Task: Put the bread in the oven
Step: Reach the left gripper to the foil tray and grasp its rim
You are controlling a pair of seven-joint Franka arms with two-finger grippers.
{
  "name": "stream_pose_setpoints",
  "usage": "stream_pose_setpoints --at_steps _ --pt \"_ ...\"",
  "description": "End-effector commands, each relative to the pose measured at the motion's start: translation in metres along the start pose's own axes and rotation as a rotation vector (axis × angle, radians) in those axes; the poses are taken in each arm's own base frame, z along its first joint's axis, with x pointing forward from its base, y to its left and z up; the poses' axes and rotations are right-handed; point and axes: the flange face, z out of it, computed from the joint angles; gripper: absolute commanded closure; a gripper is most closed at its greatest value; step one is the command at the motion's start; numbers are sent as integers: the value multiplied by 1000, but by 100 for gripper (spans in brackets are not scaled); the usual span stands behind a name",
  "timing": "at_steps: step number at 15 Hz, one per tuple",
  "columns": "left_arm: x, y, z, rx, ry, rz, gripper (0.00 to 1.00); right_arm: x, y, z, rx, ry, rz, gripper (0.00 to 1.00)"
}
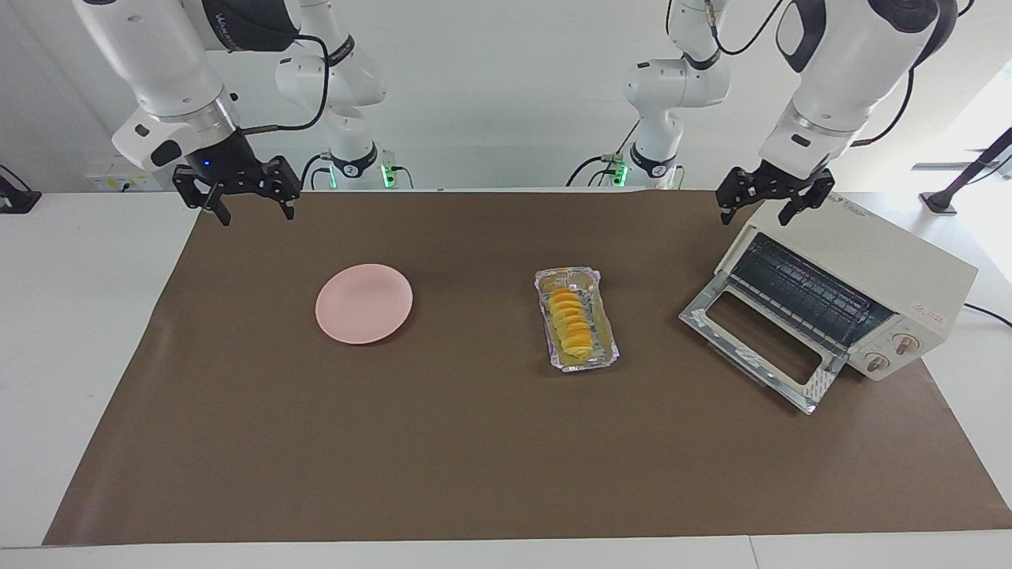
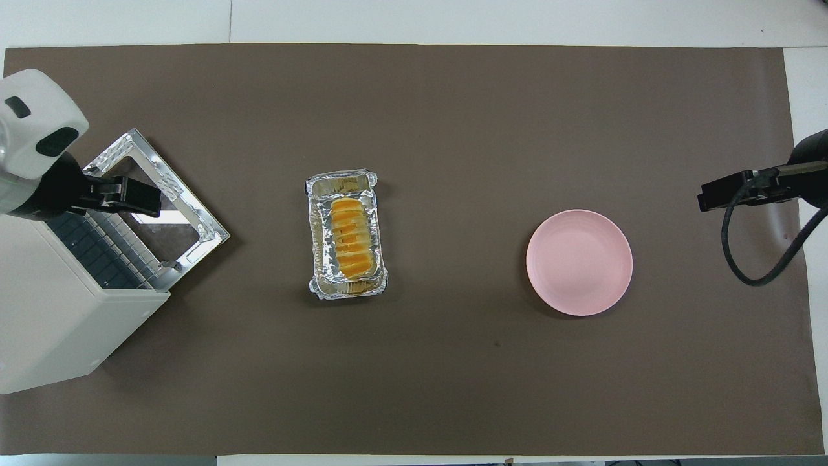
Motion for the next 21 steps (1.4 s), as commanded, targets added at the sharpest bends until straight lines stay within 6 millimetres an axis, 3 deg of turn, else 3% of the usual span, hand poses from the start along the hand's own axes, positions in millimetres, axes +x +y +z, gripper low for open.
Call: stream_pose_setpoints --at_steps 1,4,7,10,11,12,13,17,21 --pt "-4 45 7 -21 39 -15 0 -4 1 1 1 10 -12 0" --pt "7 109 36 -36 54 -28 0 -4 1 1 9 10 -9 0" --pt "38 201 104 -19 -12 -68 0 -4 1 1 9 10 -9 0" --pt "50 249 150 -50 28 -86 0 -4 1 1 10 9 -11 0" --pt "50 256 162 -48 19 -82 0 -4 1 1 10 9 -11 0" --pt "44 276 180 -39 0 -77 0 -4 1 2 10 7 -11 0" --pt "41 288 194 -28 -13 -85 0 -5 1 1 13 9 -11 0" --pt "27 284 232 -6 -43 -94 4 -5 -1 0 21 11 -10 0" --pt "21 281 241 7 -62 -105 13 -10 -1 3 21 -27 -20 0"
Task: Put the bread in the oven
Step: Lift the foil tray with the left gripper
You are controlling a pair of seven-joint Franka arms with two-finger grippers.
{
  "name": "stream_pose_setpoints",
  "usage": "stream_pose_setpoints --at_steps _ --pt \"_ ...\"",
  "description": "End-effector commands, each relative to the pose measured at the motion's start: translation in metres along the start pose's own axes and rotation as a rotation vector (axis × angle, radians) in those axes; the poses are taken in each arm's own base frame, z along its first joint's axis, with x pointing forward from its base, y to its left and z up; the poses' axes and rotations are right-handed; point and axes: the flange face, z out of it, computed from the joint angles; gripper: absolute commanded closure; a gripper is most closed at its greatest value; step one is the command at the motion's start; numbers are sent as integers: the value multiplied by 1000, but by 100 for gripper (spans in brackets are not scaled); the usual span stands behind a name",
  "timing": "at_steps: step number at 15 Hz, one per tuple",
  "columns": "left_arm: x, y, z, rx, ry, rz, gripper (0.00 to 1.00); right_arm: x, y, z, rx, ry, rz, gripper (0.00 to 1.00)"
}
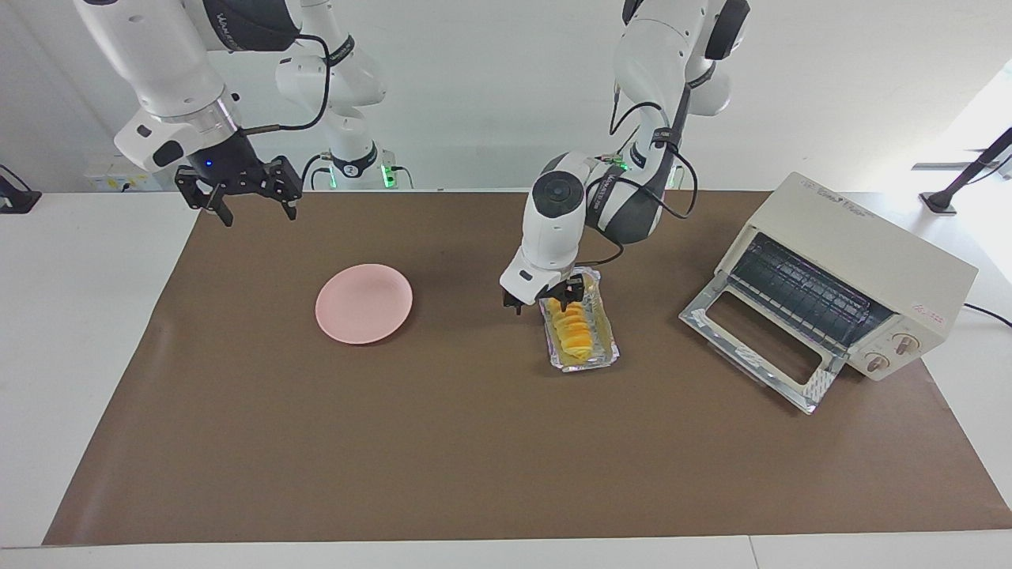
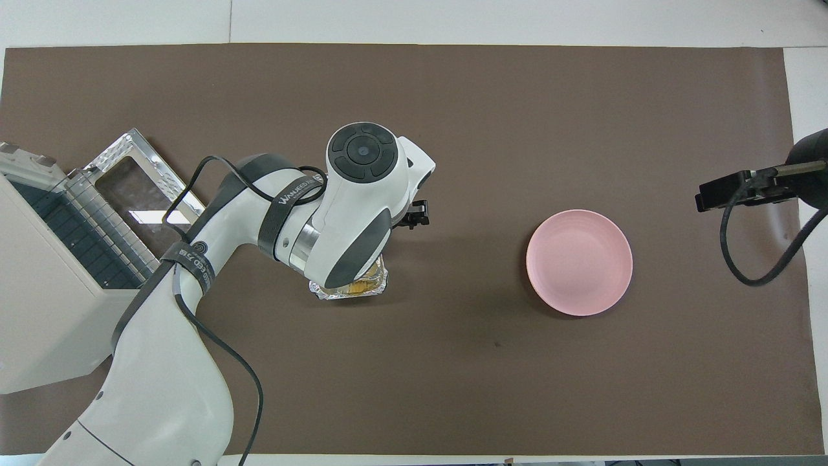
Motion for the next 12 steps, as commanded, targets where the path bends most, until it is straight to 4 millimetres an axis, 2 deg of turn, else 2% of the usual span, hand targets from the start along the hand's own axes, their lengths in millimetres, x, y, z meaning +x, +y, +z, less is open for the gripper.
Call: stream_pose_setpoints --at_steps 1,3,10,11,12 --pt "-6 -4 1 2 14 -15 14 -9 4 1 11 -16 -11 0" --pt "-4 -7 8 8 7 -16 21 -10 5 1 12 -16 -6 0" --pt "-2 -8 31 32 23 -2 23 -10 5 0 12 -14 -8 0" --pt "-1 -6 32 29 26 0 25 -10 5 0 12 -16 -8 0" --pt "0 -6 33 28 35 2 30 -9 4 1 11 -16 -11 0"
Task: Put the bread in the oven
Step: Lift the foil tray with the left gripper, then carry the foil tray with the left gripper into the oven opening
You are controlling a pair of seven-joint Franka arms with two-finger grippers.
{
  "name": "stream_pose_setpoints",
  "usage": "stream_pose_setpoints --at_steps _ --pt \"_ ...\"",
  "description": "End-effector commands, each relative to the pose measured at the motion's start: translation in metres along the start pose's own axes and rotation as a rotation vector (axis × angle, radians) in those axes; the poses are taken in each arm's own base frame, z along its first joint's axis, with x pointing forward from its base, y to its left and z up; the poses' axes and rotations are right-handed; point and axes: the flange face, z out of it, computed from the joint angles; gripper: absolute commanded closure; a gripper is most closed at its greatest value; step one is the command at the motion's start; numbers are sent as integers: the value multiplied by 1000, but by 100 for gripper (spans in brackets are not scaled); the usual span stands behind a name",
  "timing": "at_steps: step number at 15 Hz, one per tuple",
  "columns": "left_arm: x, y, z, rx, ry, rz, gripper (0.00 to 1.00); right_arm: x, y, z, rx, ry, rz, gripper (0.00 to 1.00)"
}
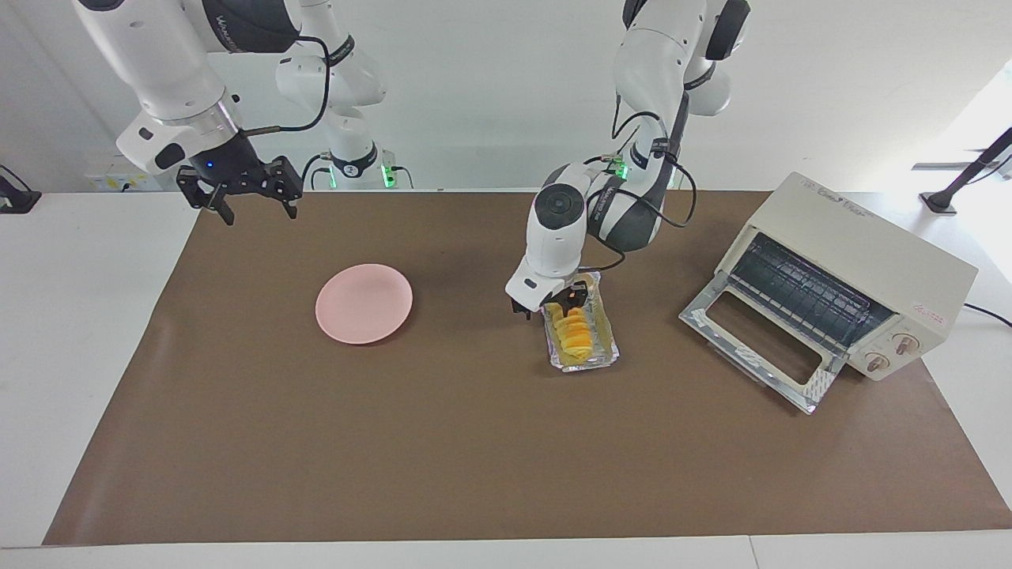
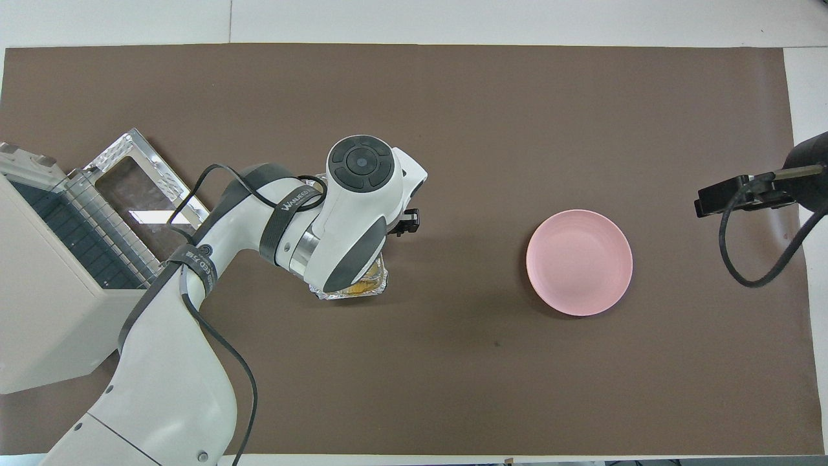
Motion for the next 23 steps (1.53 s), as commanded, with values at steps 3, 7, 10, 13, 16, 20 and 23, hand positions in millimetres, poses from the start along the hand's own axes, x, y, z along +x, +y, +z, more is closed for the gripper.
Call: stream_pose_setpoints --at_steps 3,7,10,13,16,20,23 --pt "0 2 9 14 26 6 53 -8 3 -1 10 -4 -13 0" --pt "5 -5 11 16 22 -5 93 -8 3 -1 11 -5 -11 0" --pt "7 -11 12 25 13 -15 100 -8 4 -1 11 -4 -11 0" --pt "22 -27 2 35 24 -52 100 -8 3 -2 11 -2 -13 0" --pt "41 -47 -41 65 12 -116 100 -8 3 -2 11 -2 -13 0" --pt "75 -116 -75 90 37 -292 100 -8 3 -2 11 -2 -13 0" --pt "98 -179 -73 118 55 -415 100 -8 4 -1 10 -4 -10 0"
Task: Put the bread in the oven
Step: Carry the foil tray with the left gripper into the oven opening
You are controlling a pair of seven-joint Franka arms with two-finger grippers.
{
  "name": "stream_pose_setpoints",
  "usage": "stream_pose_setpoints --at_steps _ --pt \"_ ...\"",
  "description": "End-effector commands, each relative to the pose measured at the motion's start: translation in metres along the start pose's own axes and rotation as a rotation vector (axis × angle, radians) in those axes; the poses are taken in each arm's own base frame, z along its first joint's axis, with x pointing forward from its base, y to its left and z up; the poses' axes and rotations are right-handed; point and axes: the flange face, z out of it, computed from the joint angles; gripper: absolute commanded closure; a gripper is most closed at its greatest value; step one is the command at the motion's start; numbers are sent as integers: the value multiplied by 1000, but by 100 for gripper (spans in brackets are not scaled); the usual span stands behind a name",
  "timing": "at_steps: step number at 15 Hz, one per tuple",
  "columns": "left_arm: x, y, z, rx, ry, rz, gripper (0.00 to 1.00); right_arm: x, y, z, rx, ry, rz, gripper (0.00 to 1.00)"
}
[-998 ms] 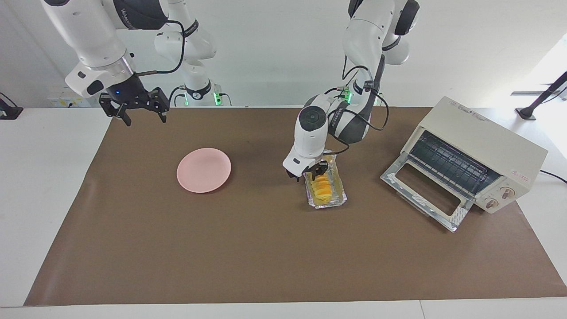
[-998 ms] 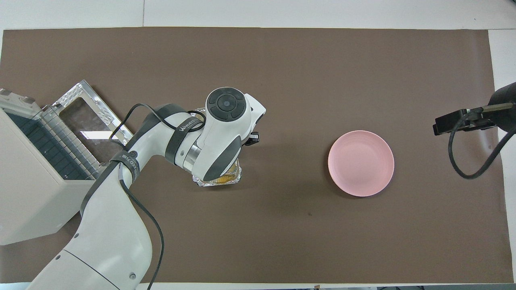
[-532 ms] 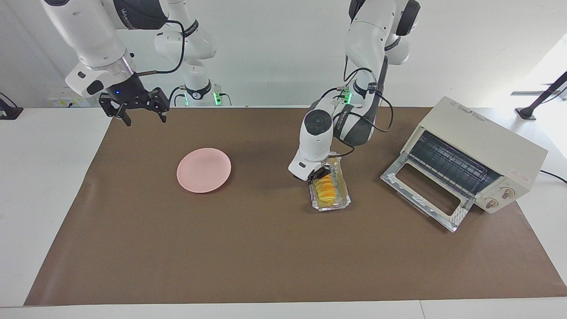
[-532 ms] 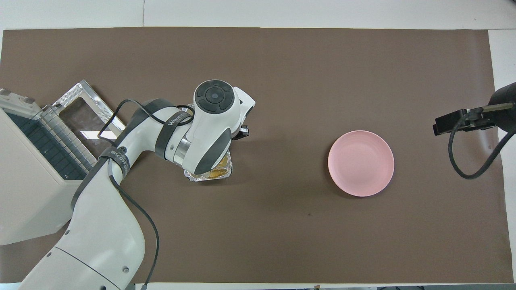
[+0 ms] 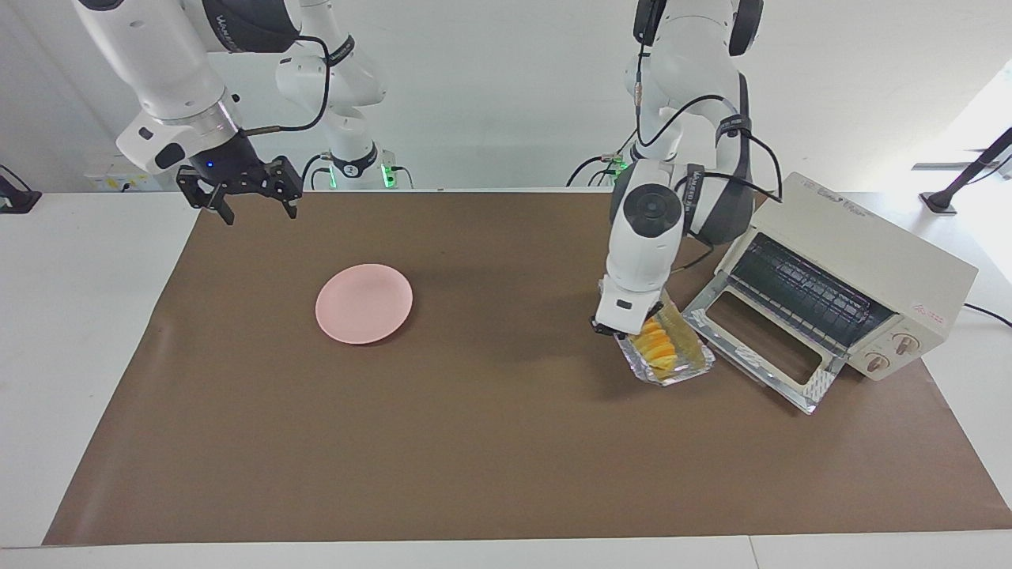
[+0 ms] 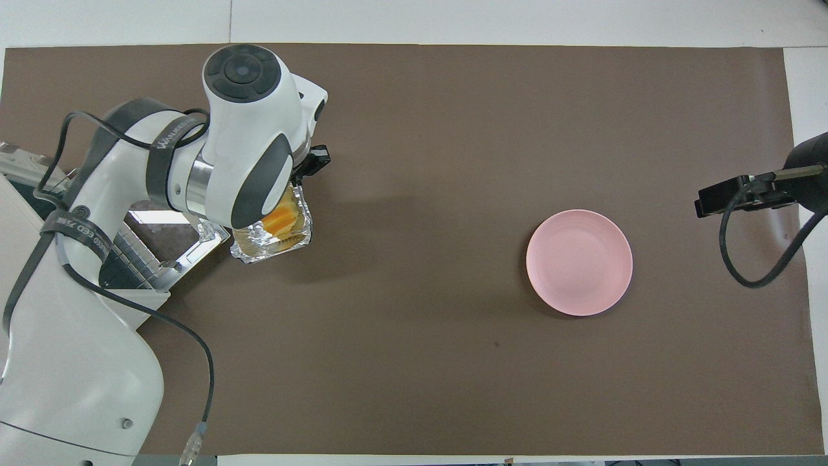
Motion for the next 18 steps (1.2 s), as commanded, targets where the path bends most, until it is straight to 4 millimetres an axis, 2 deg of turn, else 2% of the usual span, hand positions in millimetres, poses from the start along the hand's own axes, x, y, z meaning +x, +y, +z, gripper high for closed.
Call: stream_pose_setpoints --at_steps 1,4,6,9,12,15,18 --pt "39 -53 9 32 1 -118 100 -8 3 -2 11 -2 -11 0" --pt "74 -109 14 29 -5 -190 100 -8 4 -1 11 -4 -11 0" --pt "91 -144 20 32 -18 -181 100 -8 3 -1 10 -4 -11 0" --pt "108 -184 27 30 -26 -181 100 -8 3 -1 10 -5 -13 0" --pt "116 -210 30 33 -39 -219 100 -8 3 -2 11 -2 -11 0" --pt "116 -217 21 30 -38 -229 100 -8 3 -2 10 -4 -13 0" --pt "116 -225 25 32 -47 -198 100 -8 3 -1 10 -4 -11 0"
